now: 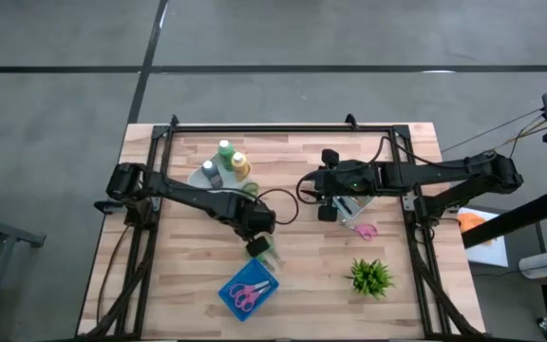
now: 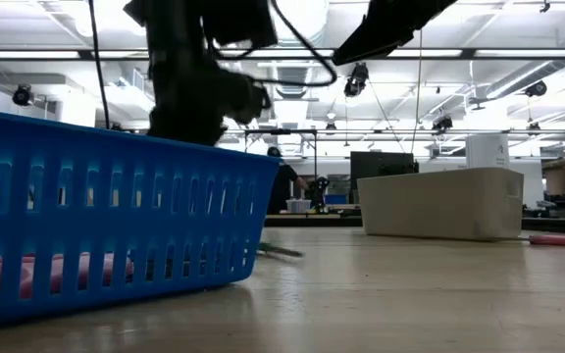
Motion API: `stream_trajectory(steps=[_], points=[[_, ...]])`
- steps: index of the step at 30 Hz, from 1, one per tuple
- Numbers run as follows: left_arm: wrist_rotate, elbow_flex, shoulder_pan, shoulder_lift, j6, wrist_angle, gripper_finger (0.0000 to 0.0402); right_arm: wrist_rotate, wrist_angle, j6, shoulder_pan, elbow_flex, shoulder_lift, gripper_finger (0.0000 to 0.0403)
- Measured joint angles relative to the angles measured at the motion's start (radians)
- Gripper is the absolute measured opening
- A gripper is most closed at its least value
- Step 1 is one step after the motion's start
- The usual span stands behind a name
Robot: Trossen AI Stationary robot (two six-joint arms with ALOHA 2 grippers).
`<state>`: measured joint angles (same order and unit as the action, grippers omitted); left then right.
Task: Pick & Place Paint Supplies
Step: Put the green scissors into the blue bin
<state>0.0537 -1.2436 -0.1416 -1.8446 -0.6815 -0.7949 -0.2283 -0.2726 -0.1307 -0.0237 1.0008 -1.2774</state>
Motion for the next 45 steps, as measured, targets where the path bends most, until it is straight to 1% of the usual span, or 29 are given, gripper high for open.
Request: stream_trajectory(steps=[7, 12, 16, 20, 27, 30, 37, 45], points=[[-0.002, 0.065, 0.001, -0.001, 0.000, 0.070, 0.0007, 0.000, 0.000, 0.000, 0.000, 0.000, 0.000, 0.0143], [0.006, 0.047, 0.010, -0.002, -0.010, 0.073, 0.0007, 0.000, 0.000, 0.000, 0.000, 0.000, 0.000, 0.0143], [0.023, 0.014, 0.025, -0.002, -0.098, 0.075, 0.0010, 0.000, 0.000, 0.000, 0.000, 0.000, 0.000, 0.0143], [0.027, 0.005, 0.029, -0.002, -0.113, 0.108, 0.0029, 0.000, 0.000, 0.000, 0.000, 0.000, 0.000, 0.0143], [-0.002, 0.005, 0.006, -0.005, -0.113, 0.148, 0.0093, 0.000, 0.000, 0.000, 0.000, 0.000, 0.000, 0.0143], [-0.002, 0.005, -0.005, -0.005, -0.112, 0.174, 0.0110, 0.000, 0.000, 0.000, 0.000, 0.000, 0.000, 0.0143], [0.000, 0.005, -0.021, -0.016, -0.101, 0.196, 0.0118, 0.000, 0.000, 0.000, 0.000, 0.000, 0.000, 0.0143], [-0.010, 0.006, -0.019, -0.085, -0.077, 0.219, 0.0118, 0.000, 0.000, 0.000, 0.000, 0.000, 0.000, 0.0143]])
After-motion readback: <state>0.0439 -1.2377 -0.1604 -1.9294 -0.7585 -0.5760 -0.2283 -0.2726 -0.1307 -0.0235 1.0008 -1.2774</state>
